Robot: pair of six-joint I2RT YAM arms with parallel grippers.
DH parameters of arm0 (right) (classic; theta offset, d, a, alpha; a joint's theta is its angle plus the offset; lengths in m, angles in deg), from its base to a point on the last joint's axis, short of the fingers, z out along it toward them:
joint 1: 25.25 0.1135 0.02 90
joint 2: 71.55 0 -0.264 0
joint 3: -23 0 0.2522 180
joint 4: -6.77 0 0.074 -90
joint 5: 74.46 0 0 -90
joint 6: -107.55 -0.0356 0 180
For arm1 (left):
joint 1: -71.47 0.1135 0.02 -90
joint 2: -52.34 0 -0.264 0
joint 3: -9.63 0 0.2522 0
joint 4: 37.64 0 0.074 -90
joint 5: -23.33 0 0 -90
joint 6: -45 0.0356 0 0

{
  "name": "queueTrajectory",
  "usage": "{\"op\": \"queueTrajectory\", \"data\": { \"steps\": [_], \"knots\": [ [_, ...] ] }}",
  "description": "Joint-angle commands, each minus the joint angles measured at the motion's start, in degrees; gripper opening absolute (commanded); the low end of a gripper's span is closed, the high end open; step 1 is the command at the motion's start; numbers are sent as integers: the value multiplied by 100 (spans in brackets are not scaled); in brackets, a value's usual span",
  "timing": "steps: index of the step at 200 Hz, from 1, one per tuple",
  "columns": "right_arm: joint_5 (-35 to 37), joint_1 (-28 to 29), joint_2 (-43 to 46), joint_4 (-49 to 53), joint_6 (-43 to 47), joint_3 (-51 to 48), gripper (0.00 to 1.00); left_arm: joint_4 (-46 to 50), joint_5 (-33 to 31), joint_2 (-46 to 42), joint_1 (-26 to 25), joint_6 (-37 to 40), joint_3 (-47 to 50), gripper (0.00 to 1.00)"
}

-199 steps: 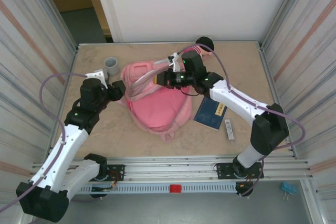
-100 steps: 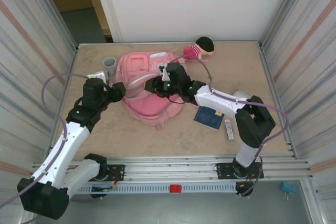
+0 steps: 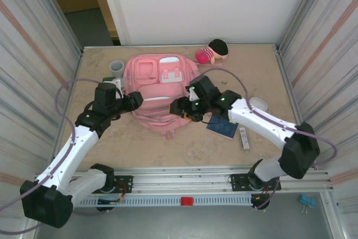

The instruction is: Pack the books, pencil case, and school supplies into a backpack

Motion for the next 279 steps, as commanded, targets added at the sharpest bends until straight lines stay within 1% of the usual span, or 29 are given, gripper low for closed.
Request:
{"op": "queueTrajectory", "data": {
  "steps": [1,20,36,50,62,93,109,134,153,175,199,213,231,251,263,279],
  "knots": [
    [-36,-580,349,1330,739,-80,67,-63,362,261,-407,-45,-348,58],
    [-104,-1447,637,1686,1100,-265,66,-240,320,700,-922,-19,-615,58],
    [42,-2107,853,1859,1344,-473,66,-422,331,1224,-1368,-44,-903,58],
    [70,-2565,986,1858,1457,-710,66,-504,367,1740,-1722,-68,-1214,57],
    [6,-2827,1070,1734,1420,-993,65,-564,363,2193,-2013,-41,-1476,57],
    [-113,-2918,1220,1179,1046,-1807,65,-714,604,3327,-2567,-151,-2111,56],
    [149,-2947,1222,1110,866,-2139,65,-713,729,3834,-2807,-192,-2450,55],
    [421,-3266,1215,926,716,-2525,66,-693,805,4360,-3036,-205,-2861,54],
    [376,-3435,1182,547,670,-2748,66,-794,881,4650,-3154,-219,-3079,54],
    [210,-3496,1005,199,716,-2842,65,-766,992,5005,-3237,-211,-3321,54],
    [298,-3514,807,88,758,-2865,65,-680,1023,5337,-3241,-170,-3546,54],
    [470,-3565,695,120,784,-2858,65,-555,1014,5536,-3242,-98,-3728,54],
    [938,-3682,661,268,837,-2820,64,-387,1049,5773,-3247,-42,-3959,54],
    [1165,-3794,744,352,895,-2809,65,-318,1059,5948,-3243,-39,-4073,54],
    [1172,-3801,731,377,961,-2780,65,-317,1058,6020,-3243,-36,-4091,54],
    [935,-3775,623,262,1012,-2756,65,-349,1100,6116,-3242,-38,-4117,54]
  ]
}}
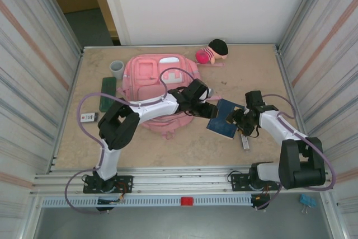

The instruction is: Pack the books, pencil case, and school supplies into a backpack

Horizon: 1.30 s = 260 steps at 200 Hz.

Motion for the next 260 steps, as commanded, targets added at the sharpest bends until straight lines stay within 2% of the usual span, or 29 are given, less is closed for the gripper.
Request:
{"op": "queueTrajectory", "data": {
  "steps": [1,52,88,134,188,224,242,260],
  "knots": [
    [23,8,-91,11,144,57,65,130,148,156,-13,100,-218,54],
    [64,401,-557,-141,36,171,61,175,288,574,32,73,-342,54],
    [307,438,-696,-73,66,179,53,203,363,780,54,85,-367,54],
    [353,474,-891,-110,125,190,49,216,548,958,94,73,-431,54],
    [266,721,-1133,-228,103,250,39,-265,1501,360,162,-252,-163,55],
    [37,799,-1139,-365,2,173,36,-864,1940,-22,294,-571,279,55],
    [17,836,-1148,-423,-38,134,34,-1133,2008,-69,345,-656,457,55],
    [98,853,-1192,-358,-40,118,34,-865,1727,-93,449,-500,444,55]
  ]
}}
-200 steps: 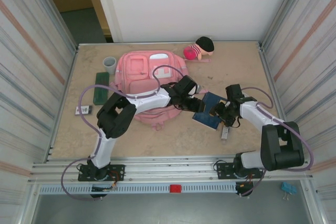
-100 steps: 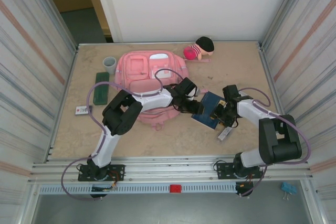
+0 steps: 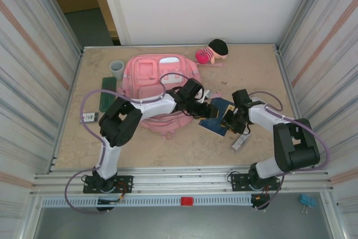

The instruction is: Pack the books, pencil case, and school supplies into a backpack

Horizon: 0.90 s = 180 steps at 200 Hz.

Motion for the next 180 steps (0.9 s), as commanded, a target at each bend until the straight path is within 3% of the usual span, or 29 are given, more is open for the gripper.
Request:
{"op": "queueTrajectory", "data": {
  "steps": [1,29,65,147,180],
  "knots": [
    [-25,69,-177,31,-35,-146,34,-43,44,-243,136,0,94,55],
    [137,70,-184,125,-8,-203,33,663,-860,-239,234,554,-130,56],
    [211,74,-173,213,37,-181,33,785,-957,137,240,658,-397,56],
    [204,87,-98,218,36,-208,33,1734,-1985,927,-6,1398,-1051,56],
    [38,87,-76,34,-3,-307,32,1768,-1509,1018,-74,1475,-1080,57]
  ]
}}
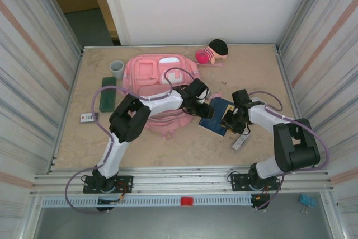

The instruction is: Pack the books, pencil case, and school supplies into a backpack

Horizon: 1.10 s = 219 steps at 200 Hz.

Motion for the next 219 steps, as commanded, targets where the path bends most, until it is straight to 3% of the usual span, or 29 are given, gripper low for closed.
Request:
{"op": "queueTrajectory", "data": {
  "steps": [1,37,78,117,156,181,219],
  "knots": [
    [9,81,-98,55,4,-275,32,325,219,187,-64,251,-27,56],
    [-260,81,-33,-192,-72,-393,30,-298,1438,-186,-127,-26,526,56],
    [-480,63,114,-364,-153,-594,29,-1107,2131,-988,-94,-509,1059,56],
    [-640,72,325,-552,-282,-740,29,-1244,1876,-1161,-43,-724,1147,52],
    [-657,63,573,-683,-338,-803,29,-1085,1329,-977,-55,-697,1082,35],
    [-718,24,735,-909,-419,-935,30,-1061,1054,-909,-74,-654,1083,30],
    [-892,-94,817,-1251,-486,-1083,31,-1190,1106,-723,-162,-772,1003,24]
  ]
}}
